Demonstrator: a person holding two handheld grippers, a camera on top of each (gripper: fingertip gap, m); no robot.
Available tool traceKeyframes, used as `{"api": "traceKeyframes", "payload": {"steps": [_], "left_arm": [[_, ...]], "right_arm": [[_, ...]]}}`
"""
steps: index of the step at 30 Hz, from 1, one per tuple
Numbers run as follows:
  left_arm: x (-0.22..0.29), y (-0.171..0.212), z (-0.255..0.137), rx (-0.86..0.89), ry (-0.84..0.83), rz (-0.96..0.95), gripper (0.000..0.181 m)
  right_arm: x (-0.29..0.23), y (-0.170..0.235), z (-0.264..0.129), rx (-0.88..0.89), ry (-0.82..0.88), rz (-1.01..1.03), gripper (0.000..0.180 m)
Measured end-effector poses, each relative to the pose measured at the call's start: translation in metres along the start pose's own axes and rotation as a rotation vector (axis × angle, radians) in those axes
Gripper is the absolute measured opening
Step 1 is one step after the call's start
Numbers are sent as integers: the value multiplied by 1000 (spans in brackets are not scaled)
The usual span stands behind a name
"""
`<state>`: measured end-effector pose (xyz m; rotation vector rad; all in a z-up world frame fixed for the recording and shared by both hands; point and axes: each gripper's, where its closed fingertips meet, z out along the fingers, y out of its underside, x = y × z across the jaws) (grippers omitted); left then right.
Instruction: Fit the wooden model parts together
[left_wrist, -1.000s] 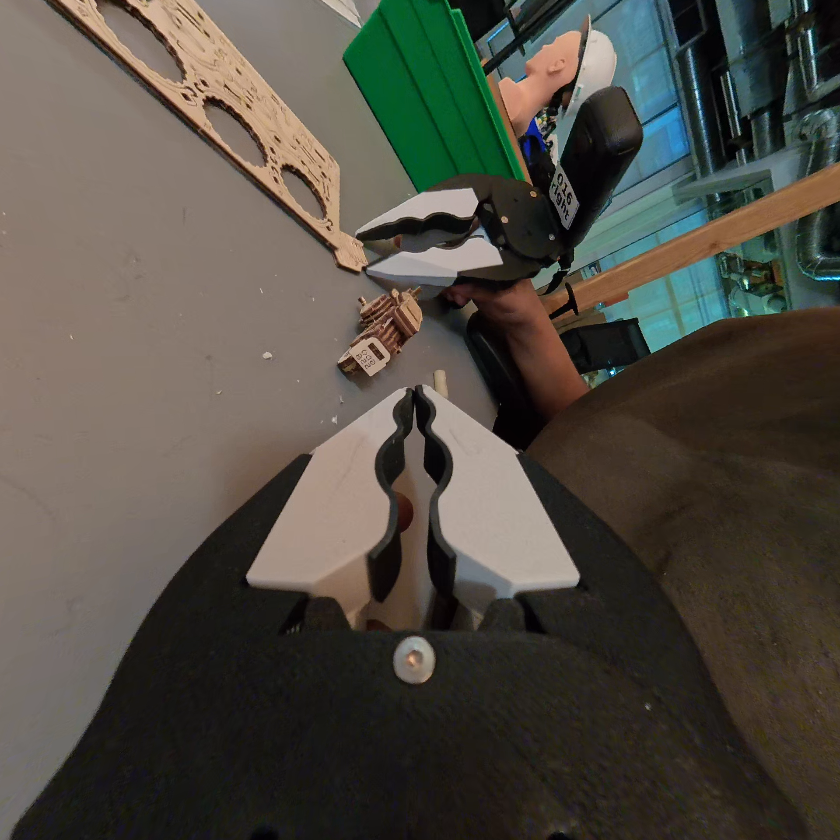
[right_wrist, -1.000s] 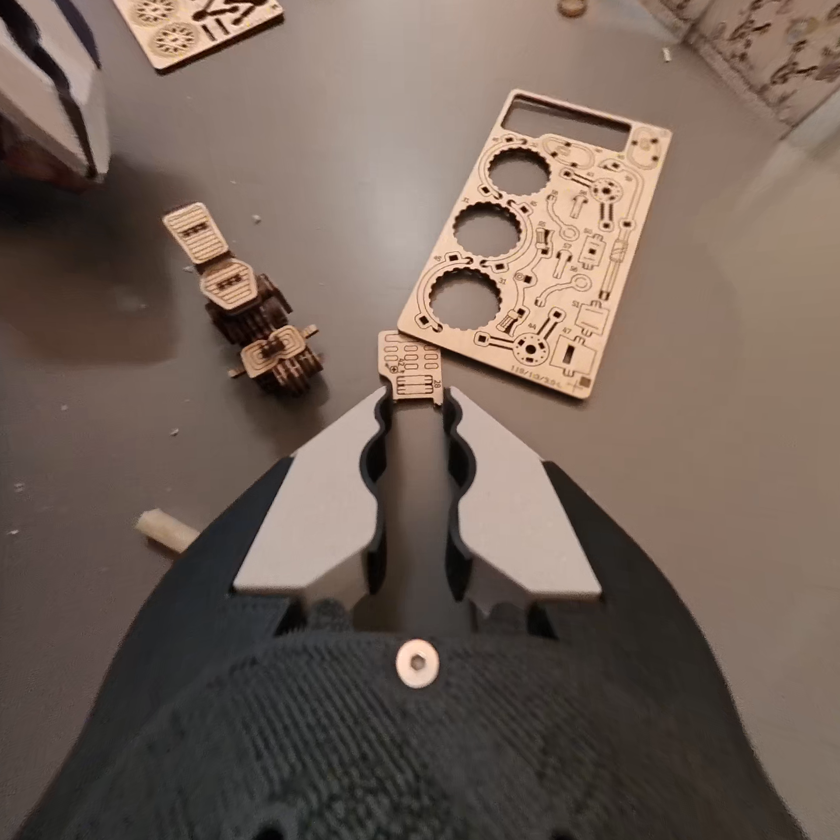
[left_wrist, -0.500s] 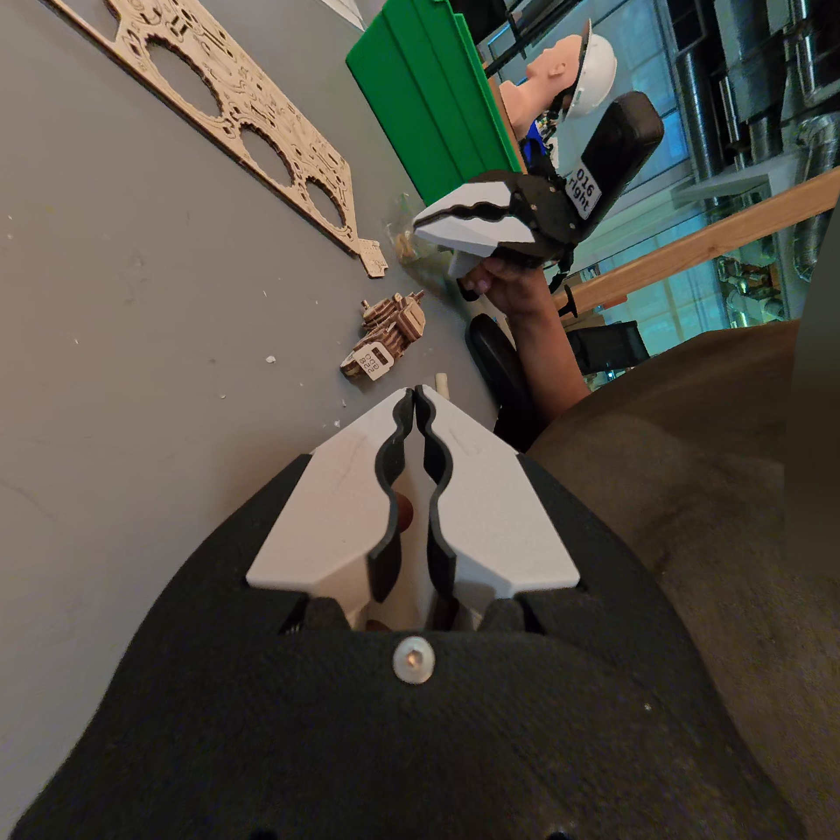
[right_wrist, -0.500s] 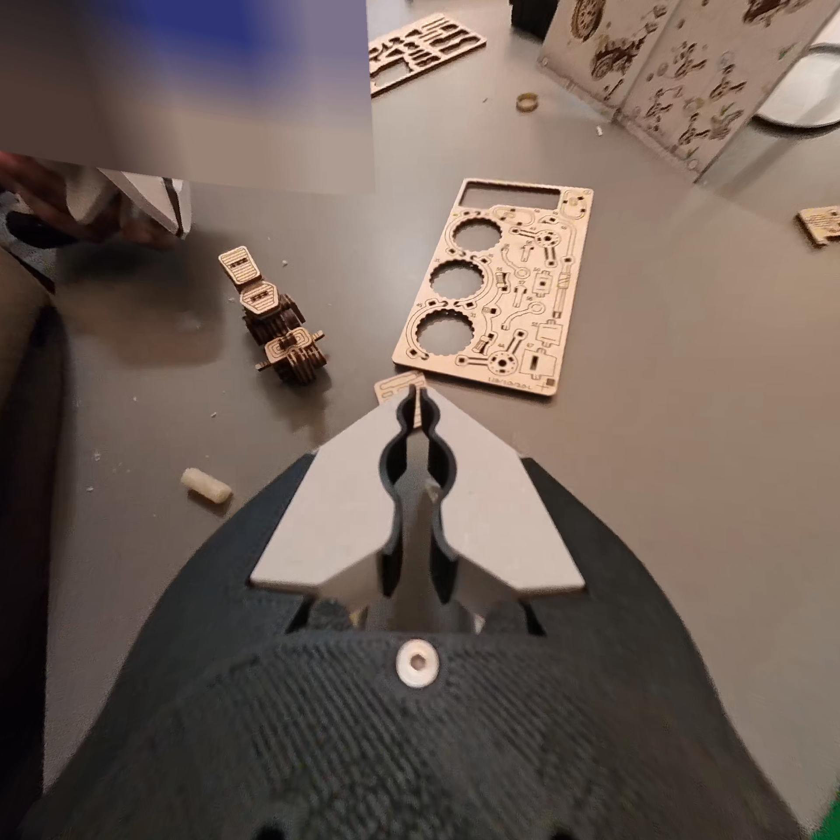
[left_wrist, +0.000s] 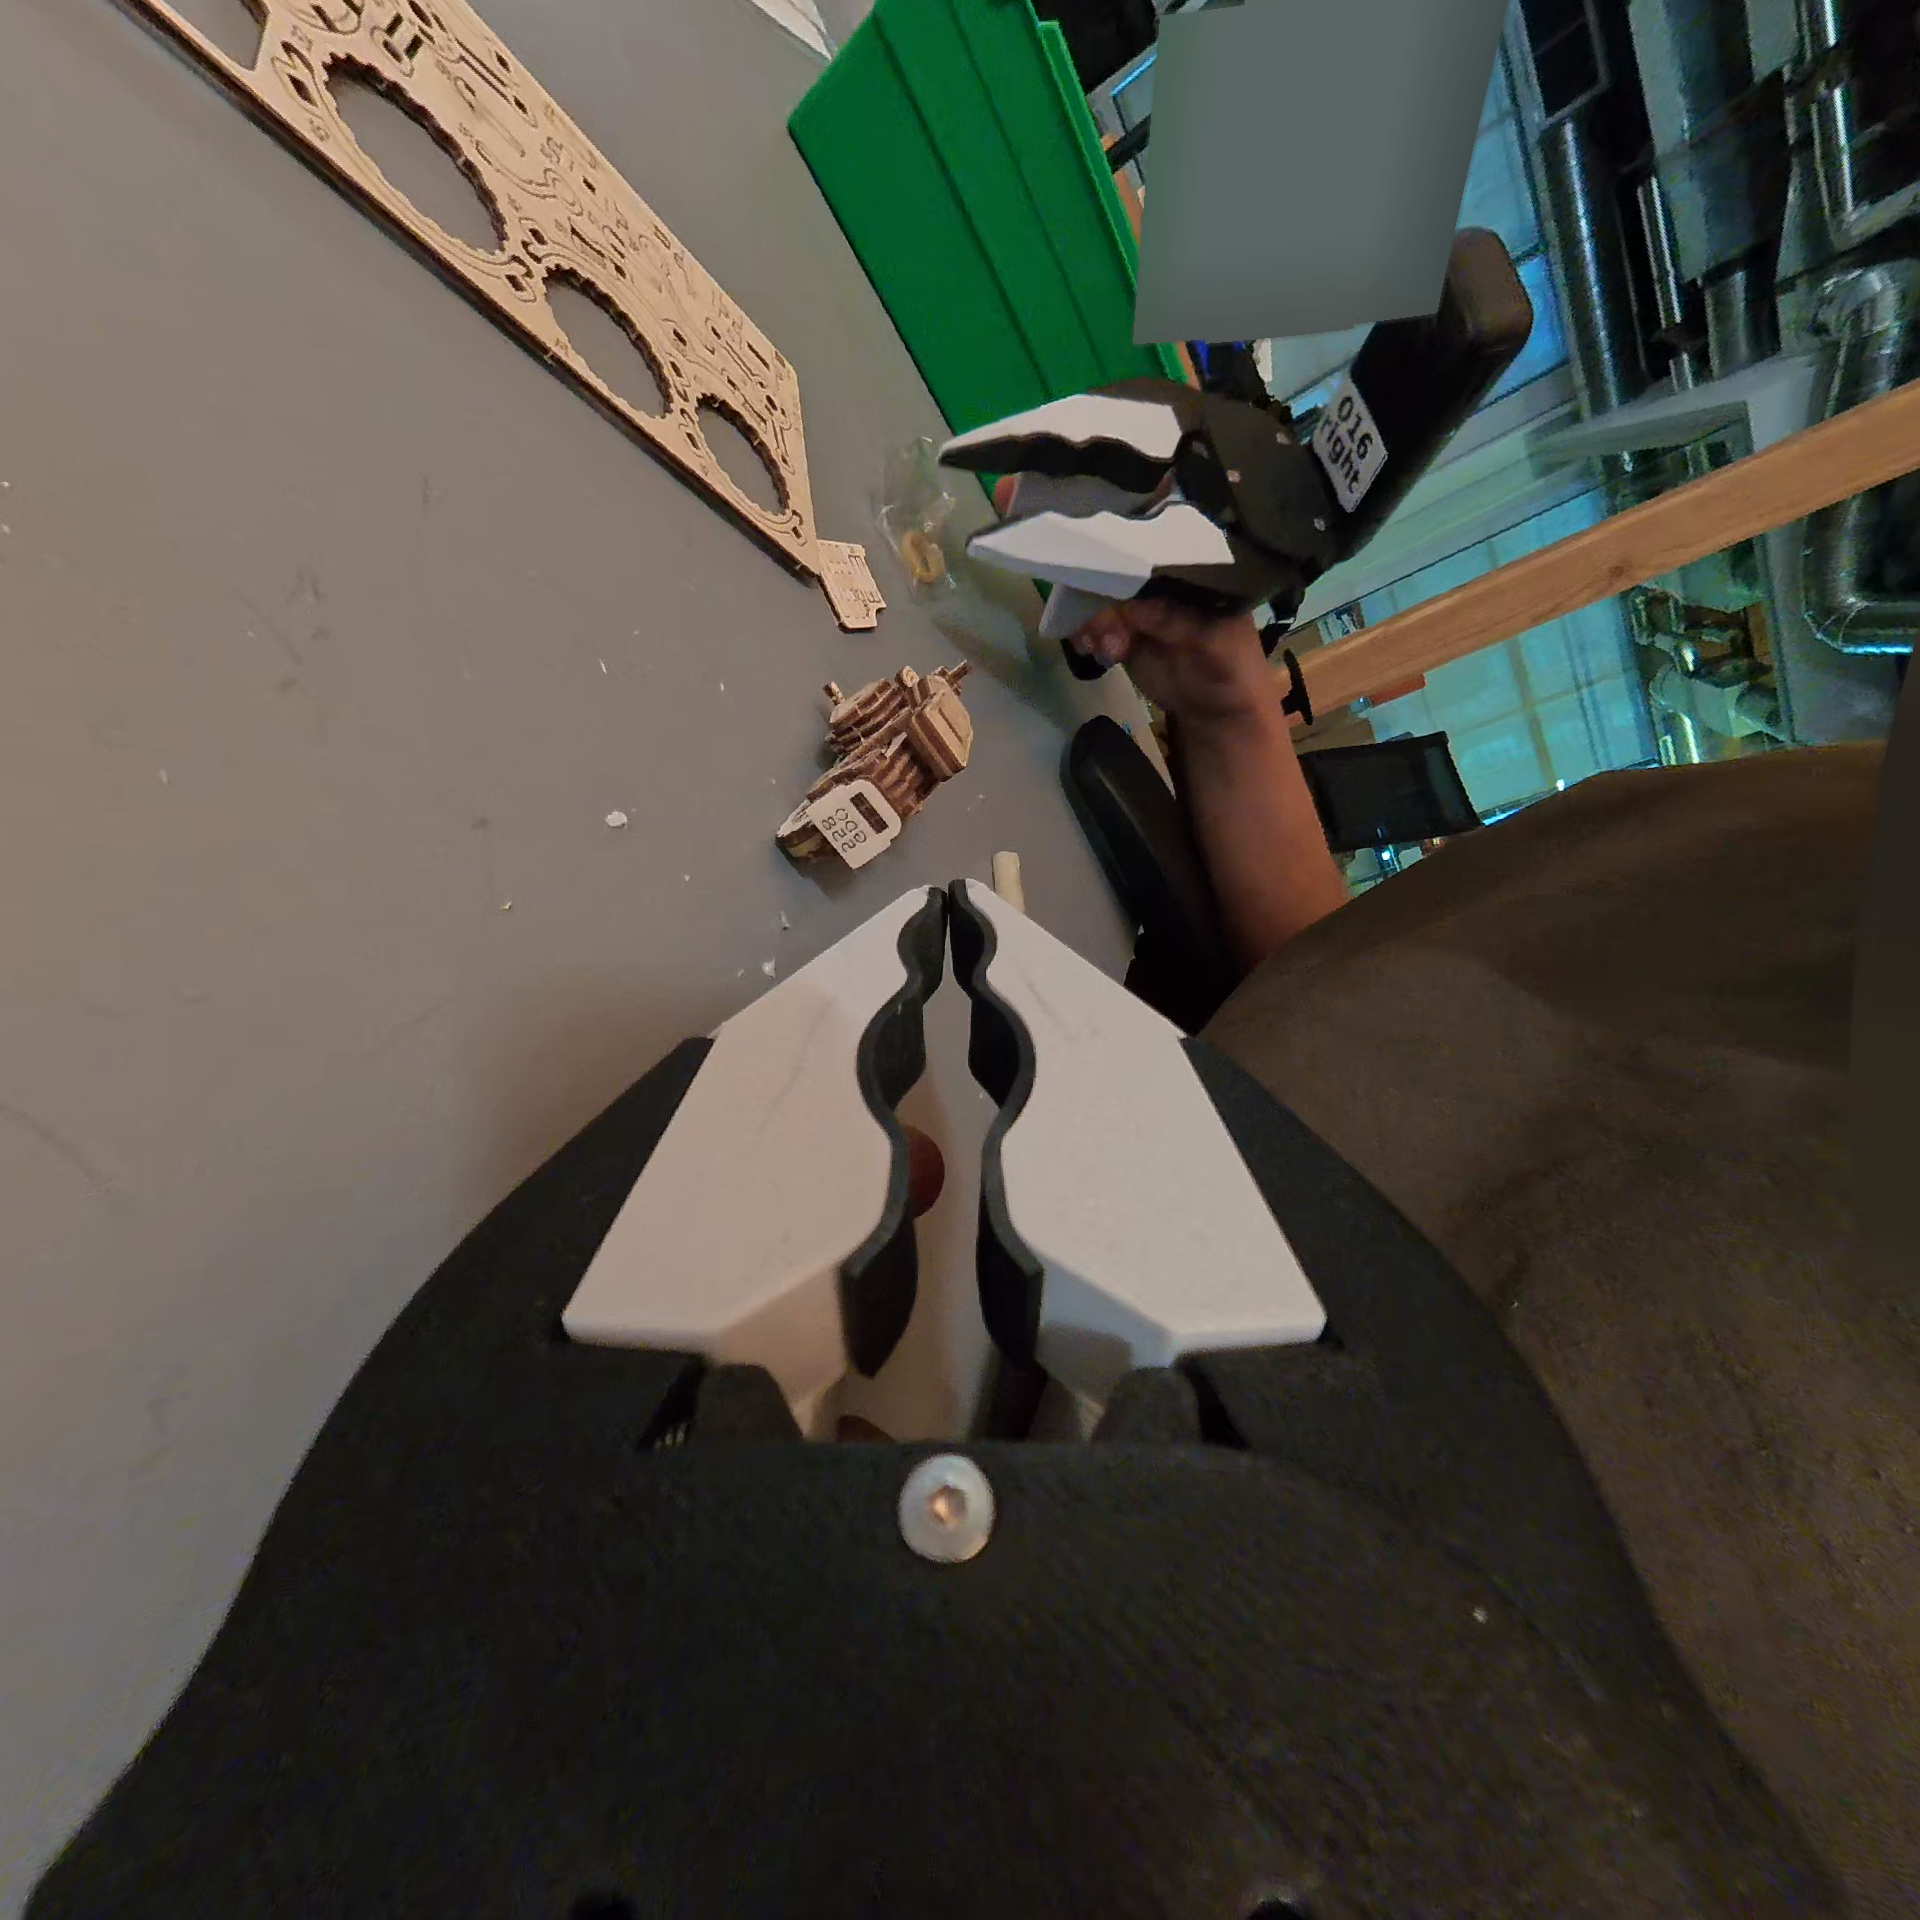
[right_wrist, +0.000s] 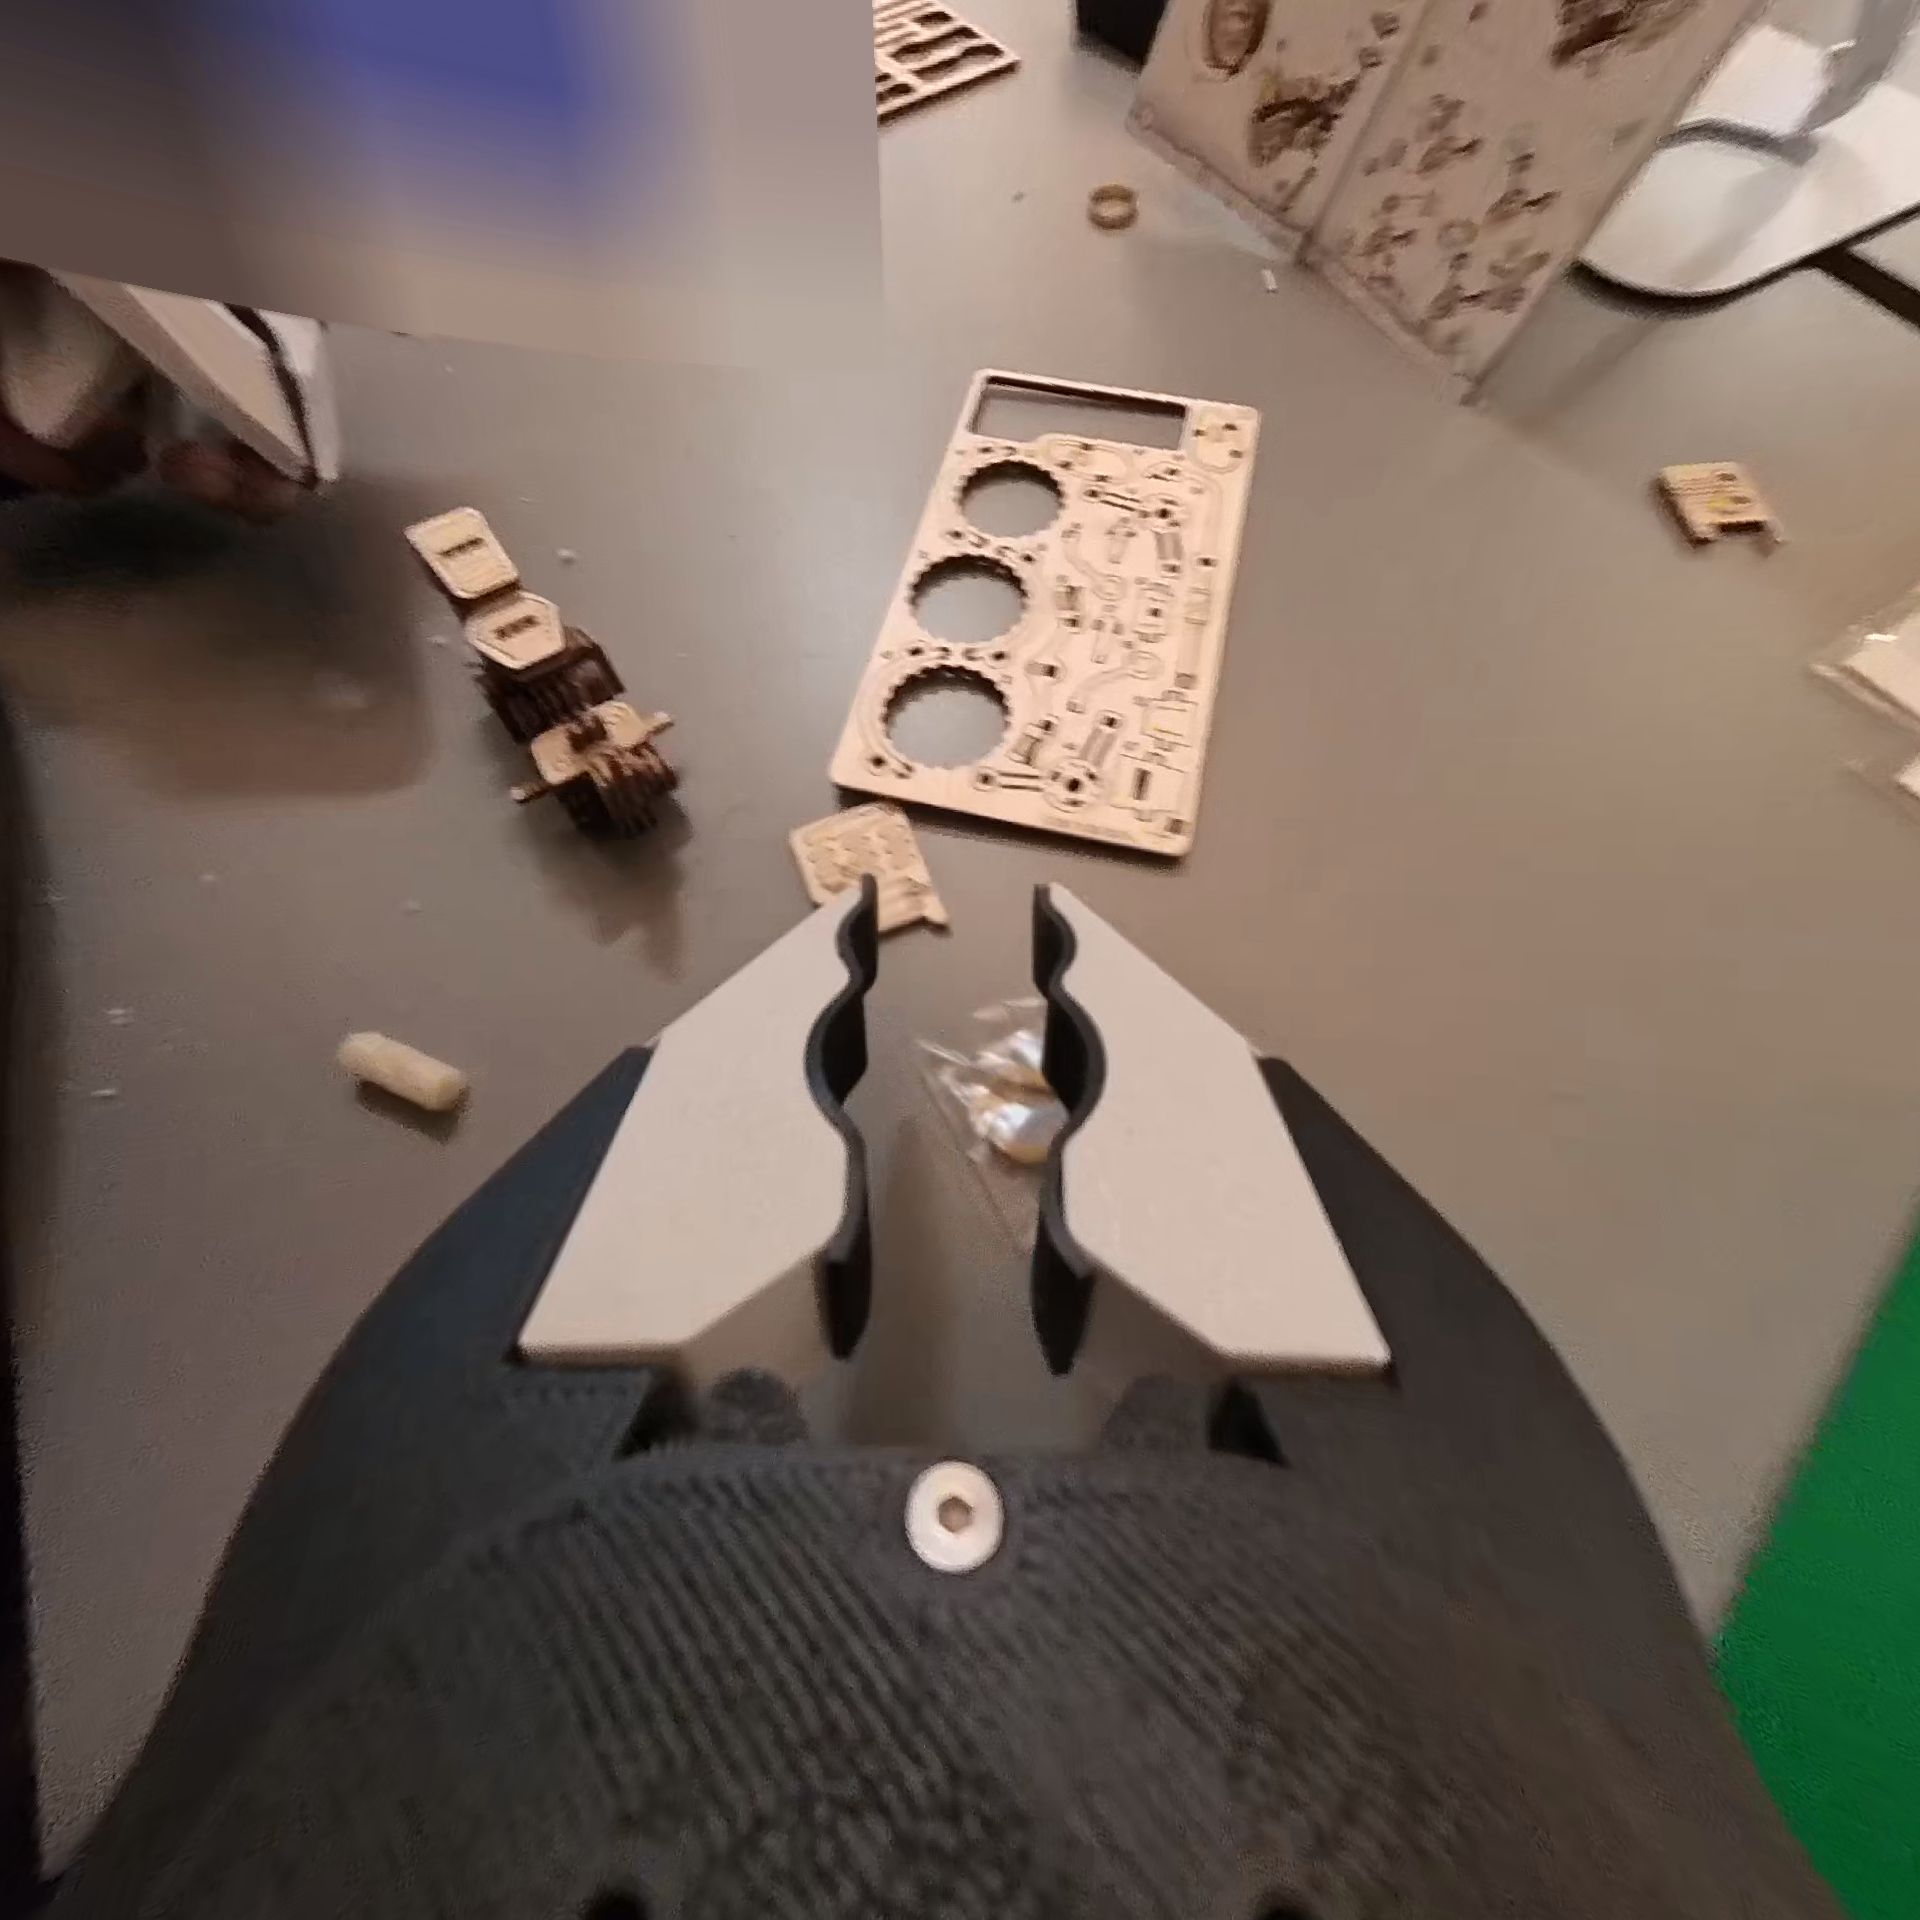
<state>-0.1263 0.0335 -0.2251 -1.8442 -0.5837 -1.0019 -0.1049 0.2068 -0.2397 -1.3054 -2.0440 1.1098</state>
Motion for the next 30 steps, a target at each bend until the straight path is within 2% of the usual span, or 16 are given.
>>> {"api": "traceKeyframes", "payload": {"steps": [4,8,14,18,23,27,30], "left_arm": [[0,1,1,-2,-1,3,0],[0,1,1,-4,0,3,0],[1,1,1,-5,4,1,0],[1,2,2,-8,8,-5,0],[1,1,1,-6,8,0,0],[1,1,0,-2,11,-6,0],[2,1,0,-3,11,-3,0]], "right_arm": [[-24,-1,19,-20,-94,-17,32],[-28,-1,32,-53,-67,-77,35],[-10,-3,38,-63,4,11,30],[-18,-5,52,-94,-40,66,30],[-51,-21,68,-79,-167,109,36],[-29,-30,61,-31,-61,81,37],[1,-25,54,-17,41,114,45]]}}
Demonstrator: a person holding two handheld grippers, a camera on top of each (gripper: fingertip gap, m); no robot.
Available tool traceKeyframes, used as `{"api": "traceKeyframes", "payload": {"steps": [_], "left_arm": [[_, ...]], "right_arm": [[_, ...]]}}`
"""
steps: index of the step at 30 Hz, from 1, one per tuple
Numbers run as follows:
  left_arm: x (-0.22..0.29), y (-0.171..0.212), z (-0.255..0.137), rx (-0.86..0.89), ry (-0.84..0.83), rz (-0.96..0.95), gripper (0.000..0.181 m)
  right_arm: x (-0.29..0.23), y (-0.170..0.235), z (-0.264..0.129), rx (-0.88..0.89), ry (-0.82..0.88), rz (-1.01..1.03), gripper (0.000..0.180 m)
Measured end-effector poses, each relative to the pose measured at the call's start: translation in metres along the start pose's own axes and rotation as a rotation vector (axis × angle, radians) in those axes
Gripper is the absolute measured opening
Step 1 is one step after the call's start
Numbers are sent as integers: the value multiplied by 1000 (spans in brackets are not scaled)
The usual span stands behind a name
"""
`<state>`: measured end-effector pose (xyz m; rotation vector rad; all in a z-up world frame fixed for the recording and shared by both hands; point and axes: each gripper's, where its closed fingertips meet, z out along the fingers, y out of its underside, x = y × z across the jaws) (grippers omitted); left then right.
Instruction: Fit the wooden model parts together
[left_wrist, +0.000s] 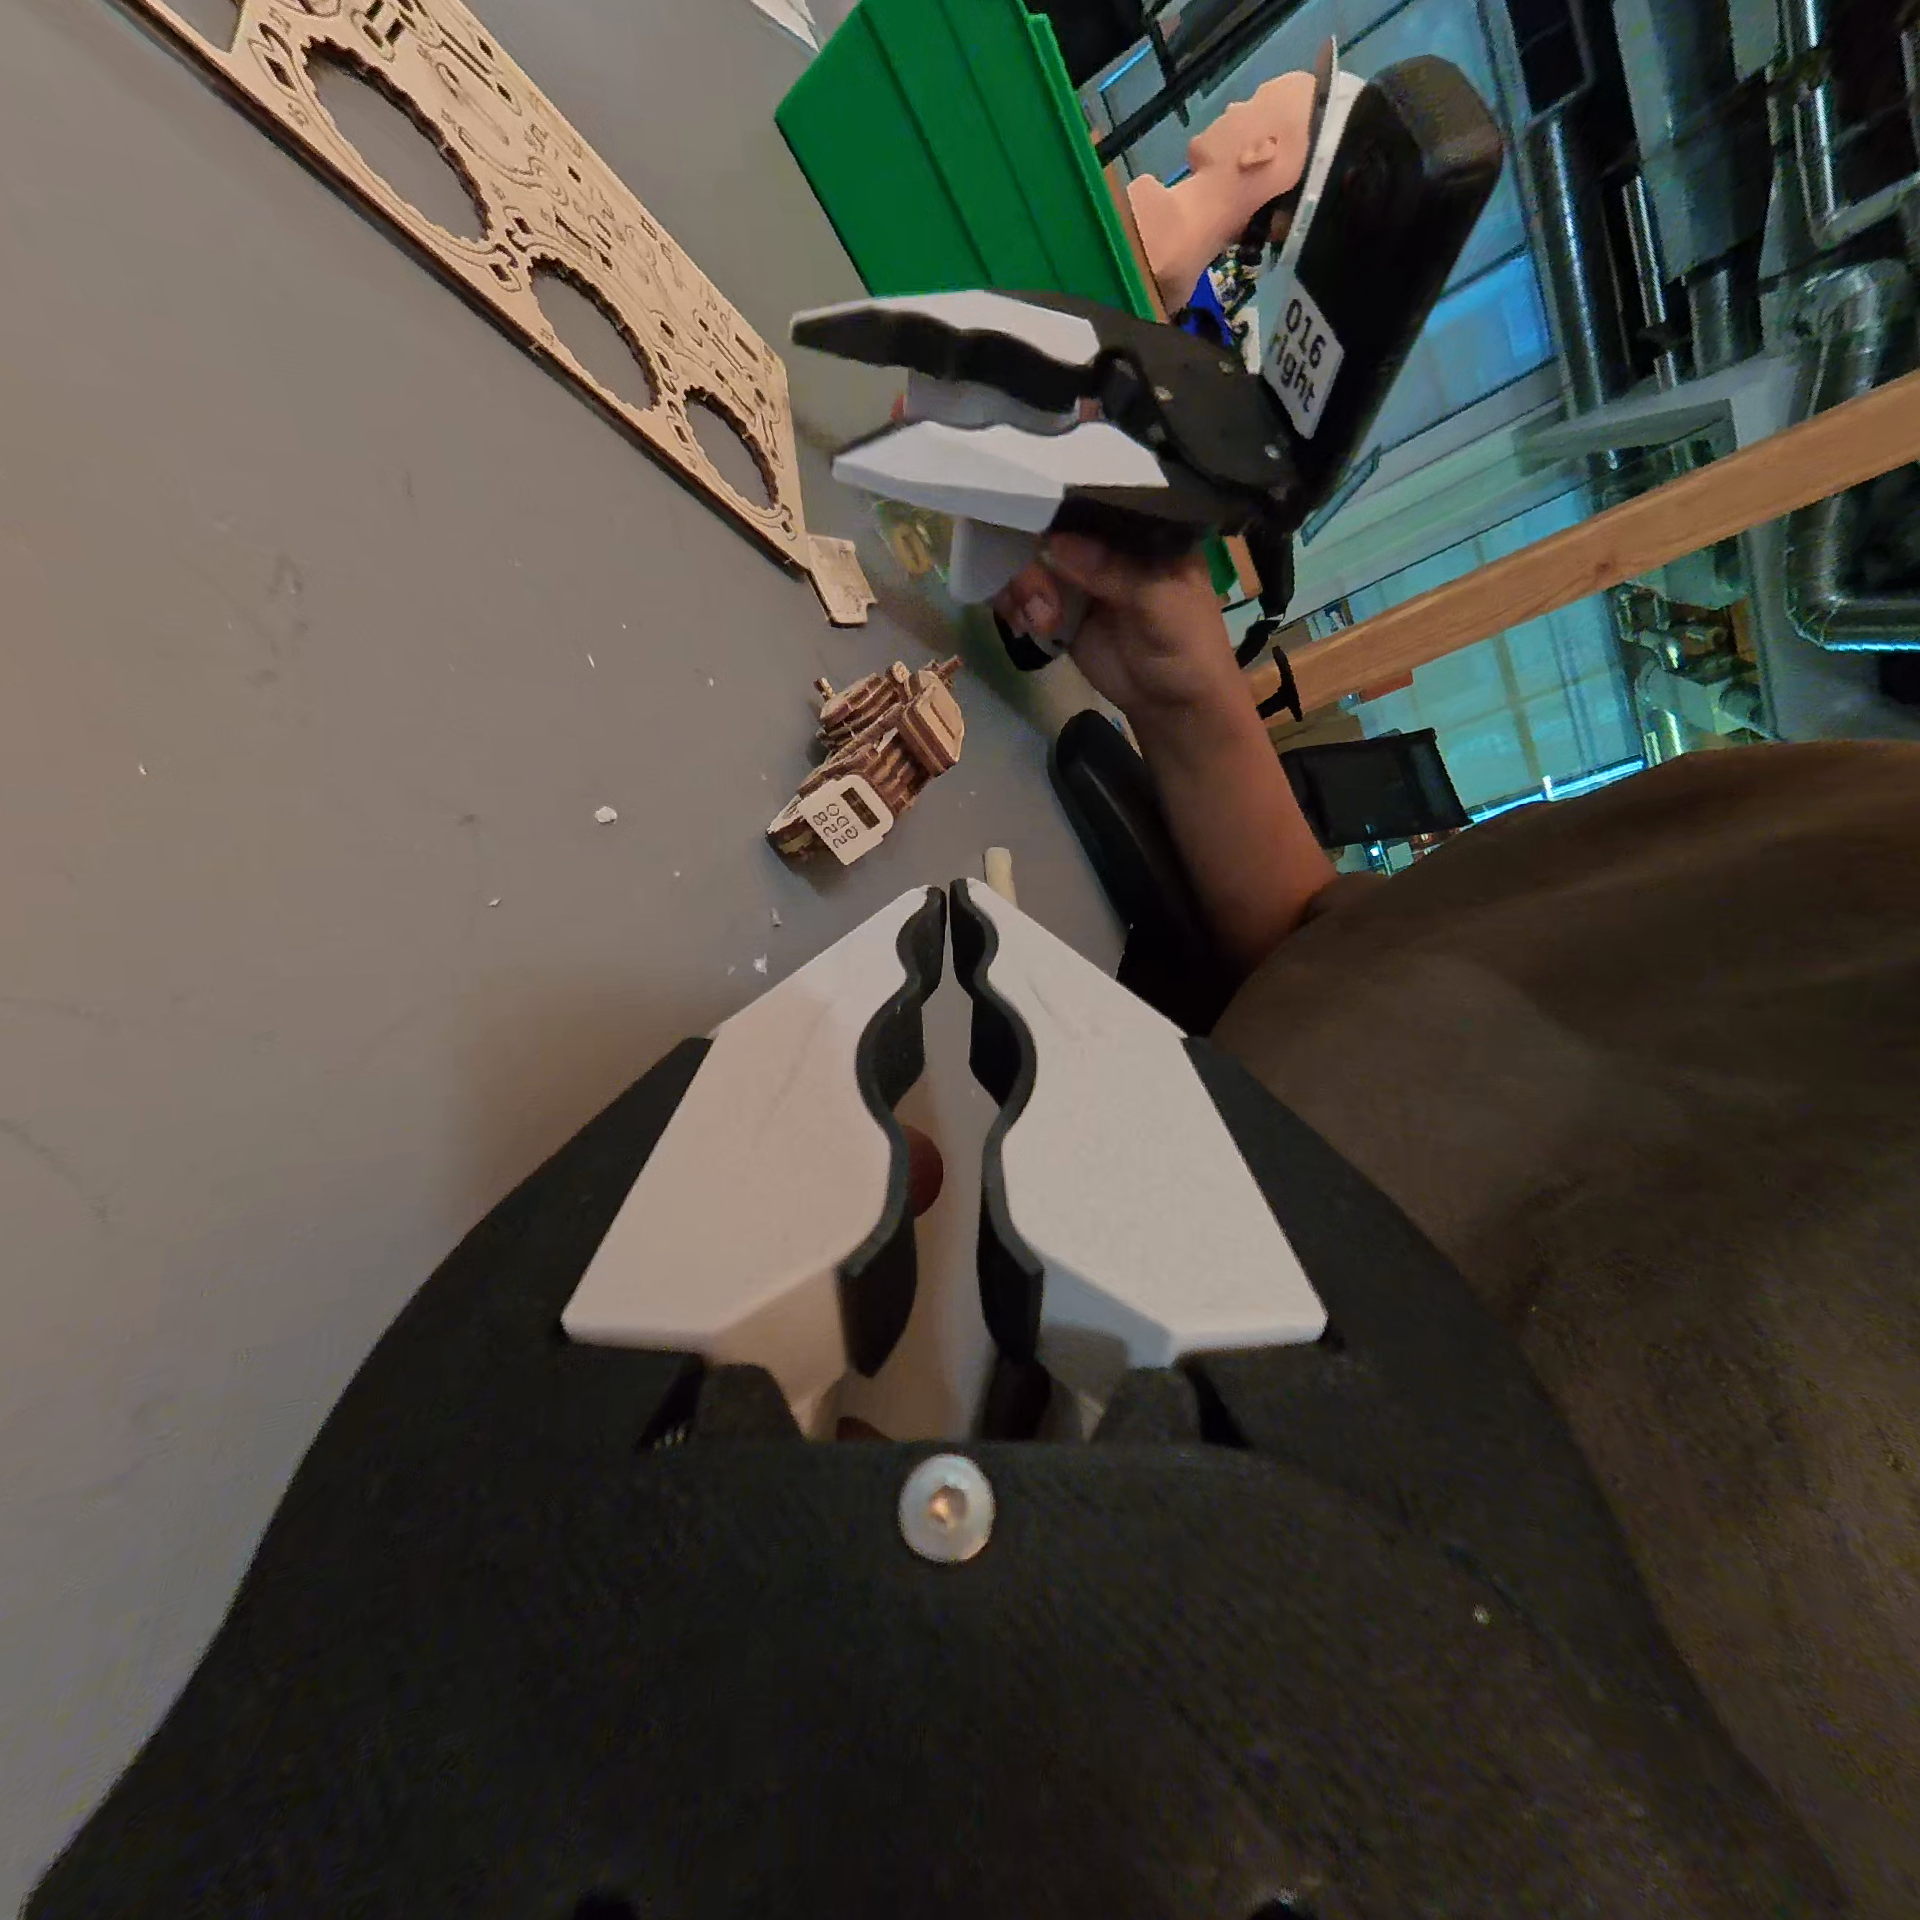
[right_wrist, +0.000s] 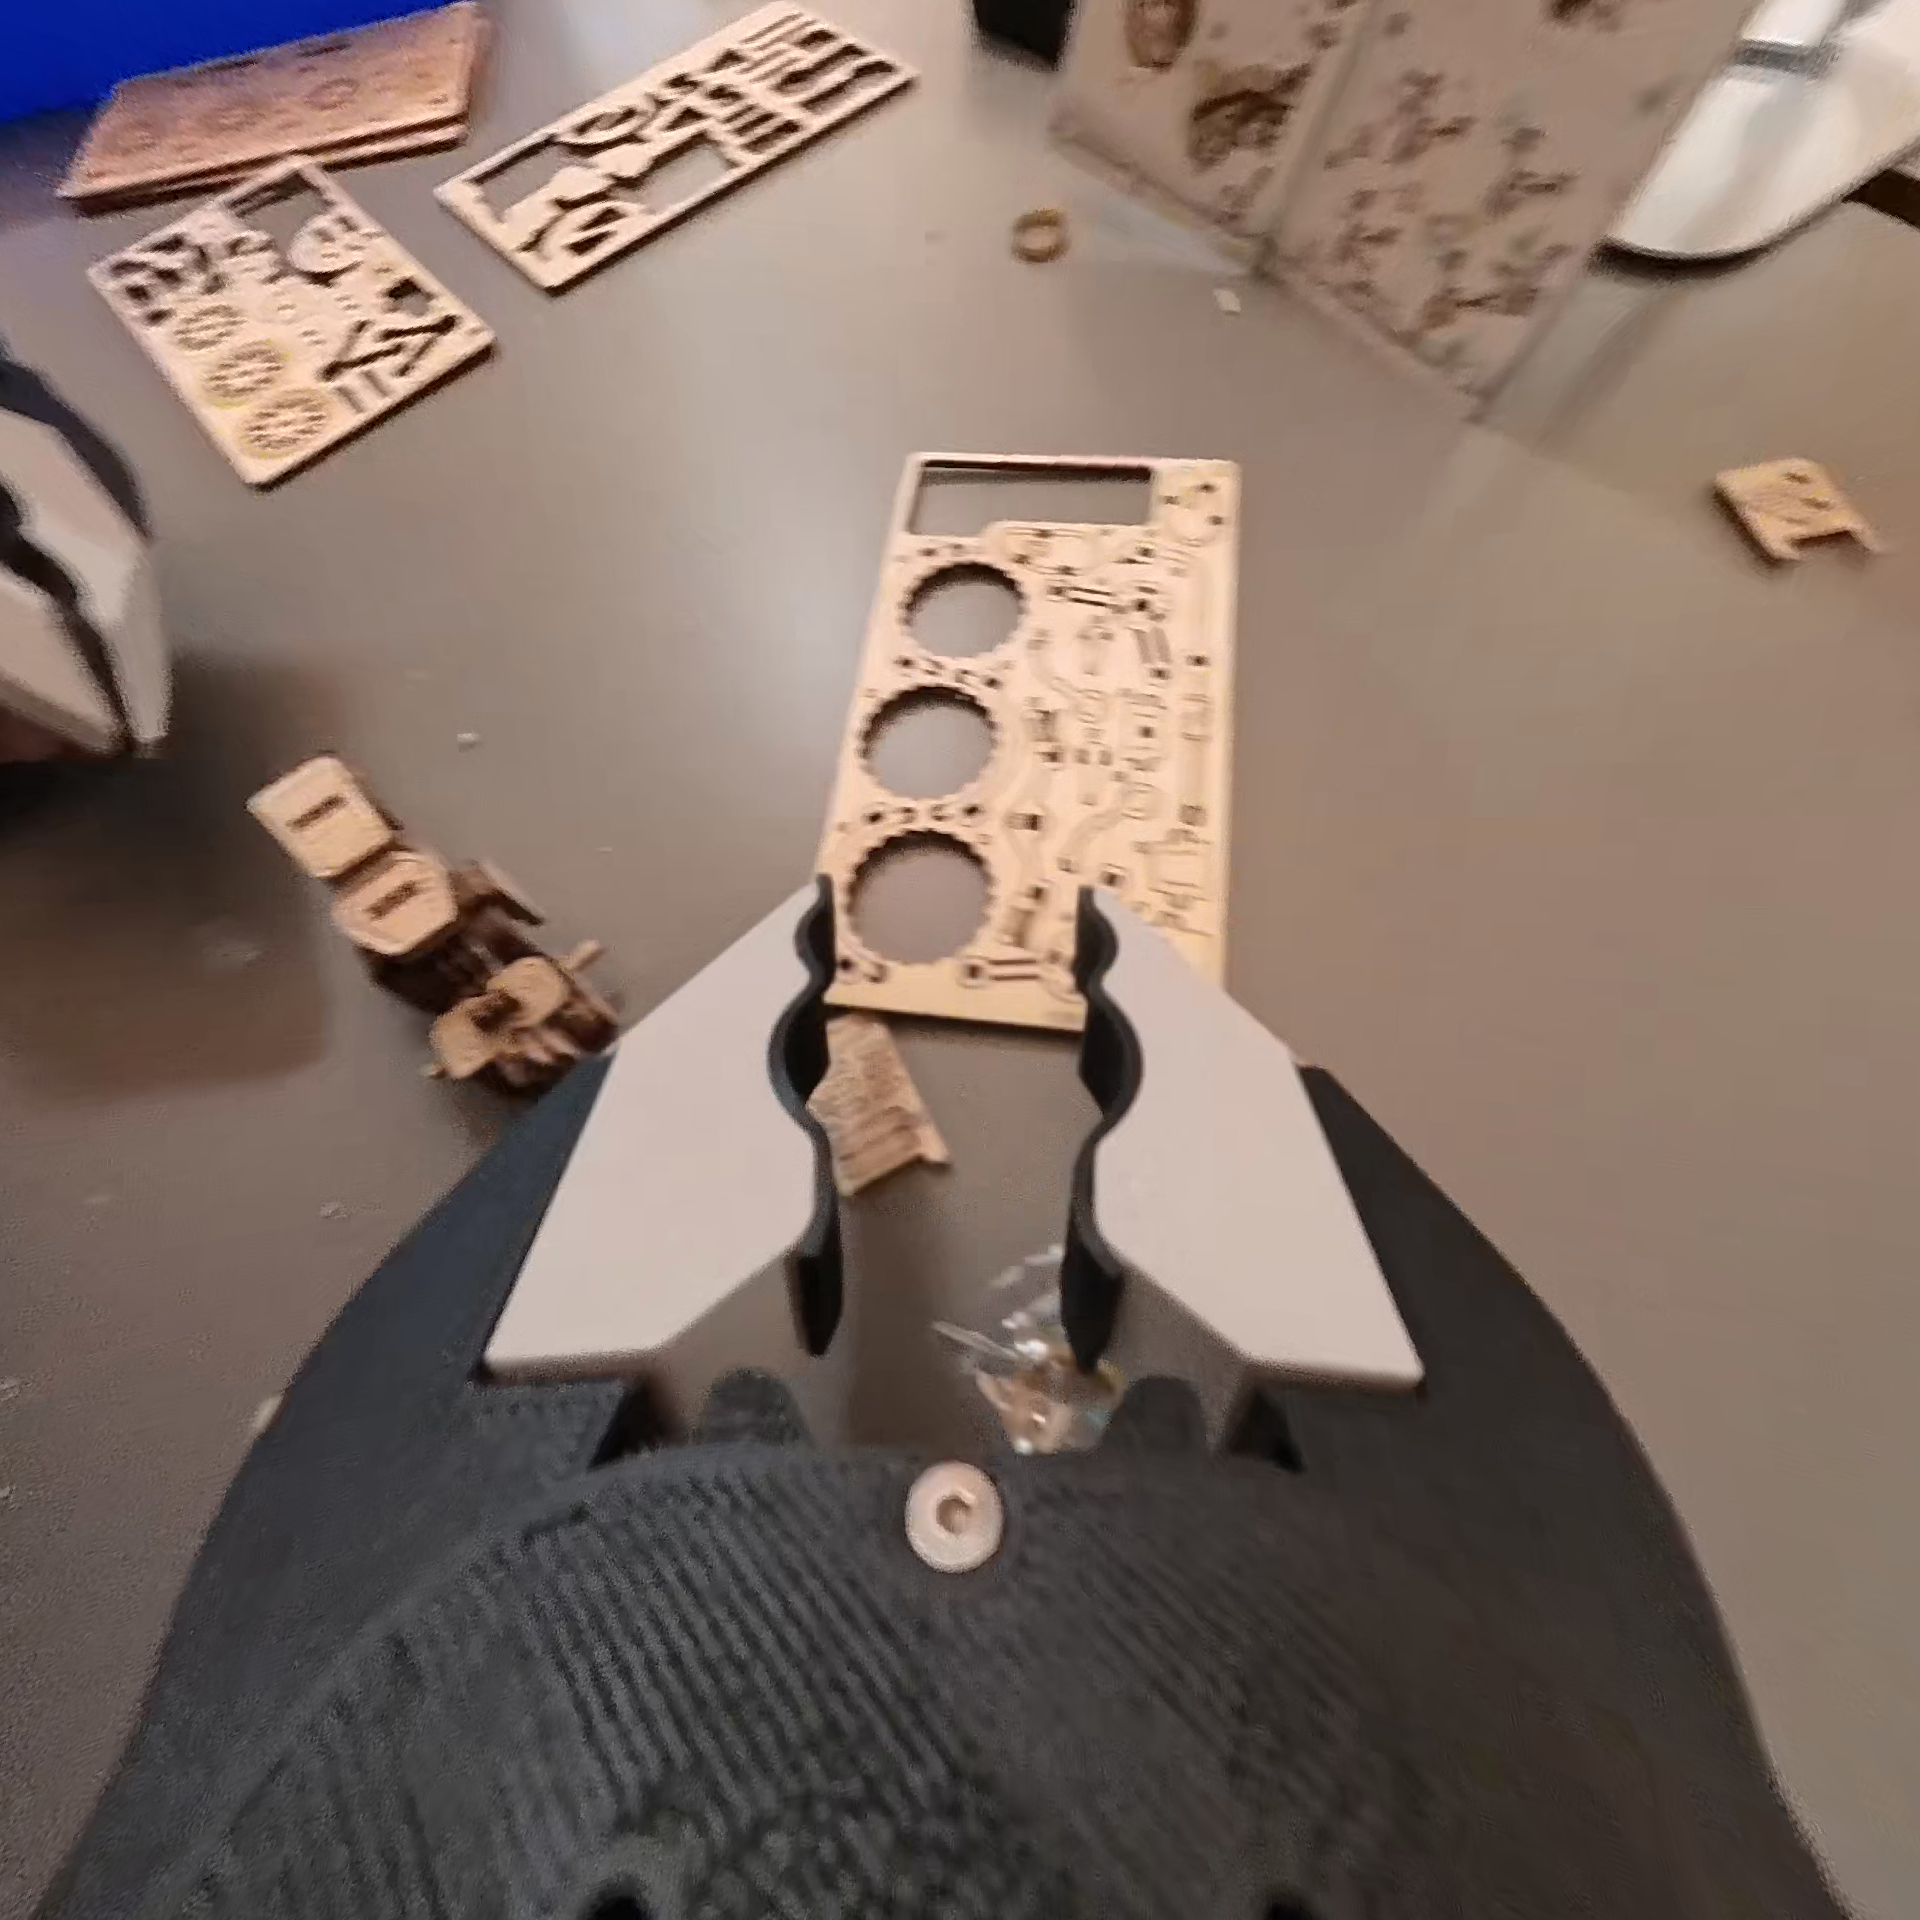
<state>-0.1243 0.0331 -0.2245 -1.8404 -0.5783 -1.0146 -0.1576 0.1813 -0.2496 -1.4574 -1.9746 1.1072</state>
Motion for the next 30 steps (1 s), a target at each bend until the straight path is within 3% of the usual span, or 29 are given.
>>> {"api": "traceKeyframes", "payload": {"steps": [4,10,15,30], "left_arm": [[1,0,0,-1,1,3,0],[0,0,0,-3,3,-2,0],[1,0,0,-2,7,-5,0],[0,-2,-2,6,16,-24,0]], "right_arm": [[23,9,-2,-1,68,62,59],[15,16,5,-50,41,60,71],[-11,12,12,-44,-55,32,55],[-15,27,3,-99,-28,-181,47]]}}
